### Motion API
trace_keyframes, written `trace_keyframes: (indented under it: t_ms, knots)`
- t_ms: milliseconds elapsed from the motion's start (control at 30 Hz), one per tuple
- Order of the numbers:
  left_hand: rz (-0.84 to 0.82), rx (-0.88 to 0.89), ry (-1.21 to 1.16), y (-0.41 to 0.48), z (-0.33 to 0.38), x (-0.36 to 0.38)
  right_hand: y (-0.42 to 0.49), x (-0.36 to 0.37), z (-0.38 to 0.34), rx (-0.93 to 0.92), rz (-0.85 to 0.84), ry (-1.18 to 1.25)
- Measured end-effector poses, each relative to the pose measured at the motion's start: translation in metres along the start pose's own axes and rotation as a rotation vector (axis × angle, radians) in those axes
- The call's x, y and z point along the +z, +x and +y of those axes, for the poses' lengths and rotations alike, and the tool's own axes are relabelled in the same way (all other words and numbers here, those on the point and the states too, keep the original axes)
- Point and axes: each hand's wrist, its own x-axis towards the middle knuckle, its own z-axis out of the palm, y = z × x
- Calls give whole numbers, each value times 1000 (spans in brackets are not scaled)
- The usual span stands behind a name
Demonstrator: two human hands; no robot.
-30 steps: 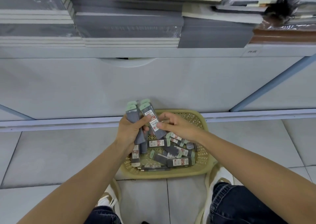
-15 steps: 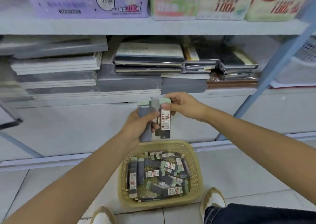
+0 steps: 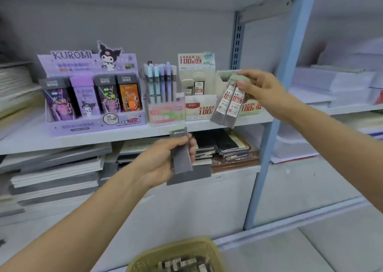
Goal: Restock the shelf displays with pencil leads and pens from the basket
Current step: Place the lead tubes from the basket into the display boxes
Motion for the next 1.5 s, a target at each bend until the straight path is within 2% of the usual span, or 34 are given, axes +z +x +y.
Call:
trace_keyframes:
  t_ms: [167,267,533,833,1033,1133,1300,1400,1433,1500]
  knots:
    - [1,137,216,14,16,27,39,-53,-6,-70,262,-104]
    - [9,189,265,25,23,32,59,-64,1,-58,325,-152]
    - [-1,212,223,48,36,35,88,-47,23,-9,279,-174]
    - [-10,216,261,58,38,31,97,-26,36,15,198,-332]
    - [-6,204,289,59,37,30,97,-20,38,83,-40,-369]
    - [19,213,297,59,38,31,98,-16,42,69,25,-359]
    - [54,231,324,57,37,32,95,-12,42,45,244,-487]
    - [64,250,344,53,36,33,83,-7,26,-38,388,-394]
    - [70,259,356,52,36,33,77,-3,17,-74,384,-320]
    - [84,281,386,51,36,35,62,10,1,-96,261,-193]
